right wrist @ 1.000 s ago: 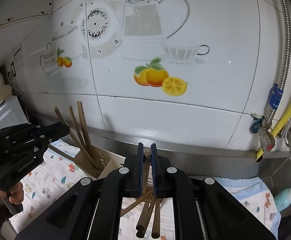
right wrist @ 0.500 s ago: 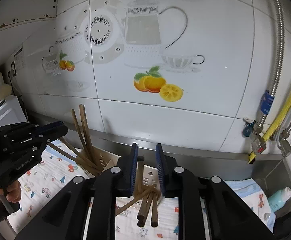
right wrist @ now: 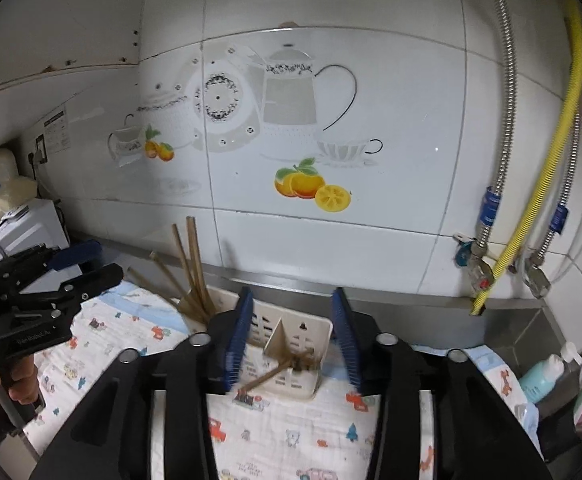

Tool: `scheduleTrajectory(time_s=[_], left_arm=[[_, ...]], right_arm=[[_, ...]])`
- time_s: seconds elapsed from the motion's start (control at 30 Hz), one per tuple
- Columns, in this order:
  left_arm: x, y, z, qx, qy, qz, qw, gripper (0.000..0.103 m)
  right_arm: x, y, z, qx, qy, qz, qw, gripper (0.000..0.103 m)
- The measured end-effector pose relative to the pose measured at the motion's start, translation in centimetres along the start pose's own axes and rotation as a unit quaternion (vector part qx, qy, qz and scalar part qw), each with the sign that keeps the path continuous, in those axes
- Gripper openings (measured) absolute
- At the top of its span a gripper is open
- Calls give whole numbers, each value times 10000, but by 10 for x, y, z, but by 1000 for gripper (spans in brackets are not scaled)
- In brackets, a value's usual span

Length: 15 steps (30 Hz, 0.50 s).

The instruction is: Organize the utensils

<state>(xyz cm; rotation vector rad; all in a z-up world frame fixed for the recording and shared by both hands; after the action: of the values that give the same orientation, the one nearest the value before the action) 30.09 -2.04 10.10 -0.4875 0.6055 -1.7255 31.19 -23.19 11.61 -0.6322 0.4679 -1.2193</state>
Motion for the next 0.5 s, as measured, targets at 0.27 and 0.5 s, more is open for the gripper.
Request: scheduleTrajectory(time_s=[0.27,0.5], left_arm=[[-1,-33,-42,32,-82,38,10000,85],[-1,-53,-75,28,-175,210,9996,93]], right_arm=[[-12,-23,-46,8,128,12,9999,47],[-21,-39,-84,4,348,14,9994,65]])
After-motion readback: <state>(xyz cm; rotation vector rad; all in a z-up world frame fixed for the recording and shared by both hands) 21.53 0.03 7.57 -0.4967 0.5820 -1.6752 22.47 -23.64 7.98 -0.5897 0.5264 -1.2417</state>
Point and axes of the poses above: each gripper's, at about its wrist camera, not at the fingertips, and y roughly the way its jaws point, x to its right, z to its top, the point moved 1 cm from there along y, roughly the way its jaws point, and after that the axes turned 14 degrees about -x, right-handed, at the moved point
